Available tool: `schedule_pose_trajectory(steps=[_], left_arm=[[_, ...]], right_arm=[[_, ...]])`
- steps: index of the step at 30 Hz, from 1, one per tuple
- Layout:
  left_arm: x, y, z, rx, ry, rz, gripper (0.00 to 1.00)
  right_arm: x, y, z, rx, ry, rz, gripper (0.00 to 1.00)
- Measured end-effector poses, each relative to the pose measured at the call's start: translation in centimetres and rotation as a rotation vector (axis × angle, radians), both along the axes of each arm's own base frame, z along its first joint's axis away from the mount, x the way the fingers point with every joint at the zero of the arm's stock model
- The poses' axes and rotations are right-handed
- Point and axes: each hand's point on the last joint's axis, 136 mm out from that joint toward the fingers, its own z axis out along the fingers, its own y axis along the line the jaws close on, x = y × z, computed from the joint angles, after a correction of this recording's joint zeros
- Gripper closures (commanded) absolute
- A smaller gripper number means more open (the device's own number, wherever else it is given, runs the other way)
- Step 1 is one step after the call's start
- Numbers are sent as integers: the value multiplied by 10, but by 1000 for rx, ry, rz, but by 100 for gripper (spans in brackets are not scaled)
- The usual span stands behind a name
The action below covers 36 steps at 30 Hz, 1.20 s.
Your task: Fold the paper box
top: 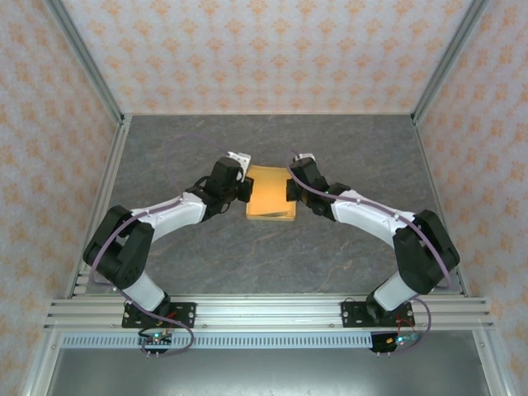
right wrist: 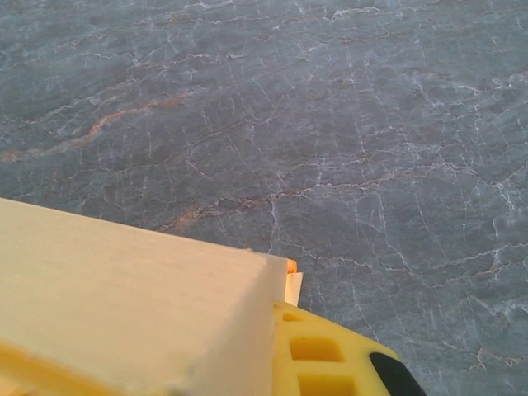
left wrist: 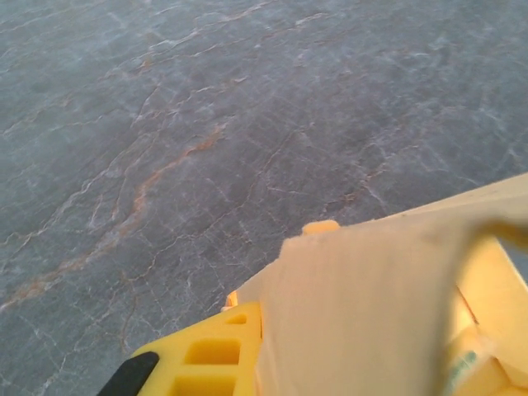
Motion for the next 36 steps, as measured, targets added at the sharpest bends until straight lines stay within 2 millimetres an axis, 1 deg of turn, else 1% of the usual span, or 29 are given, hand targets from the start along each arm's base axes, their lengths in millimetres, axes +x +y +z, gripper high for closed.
schedule_pose_trajectory(steps=[4,11,17,22,26,36], left_arm=[[0,-3,-4,19,-12,71,98],[1,-6,-2,9,-59,154,100],[-5,-5,-10,7,-93,176,100],[-8,-4,-13,-5,-130,185,100],[-15,-5,-19,4,-136,184,100],[-19,-5,-20,11,-169,201,100]], right_arm=[[-1,-1,-1,4,4,-31,99],[-1,-2,-7,35,-11,-70,99],[-2,1,-9,49,-53,-85,99],[-3,1,-13,51,-88,-93,99],[-9,0,-21,48,-92,-86,99],[-11,-1,-20,61,-119,-83,97]])
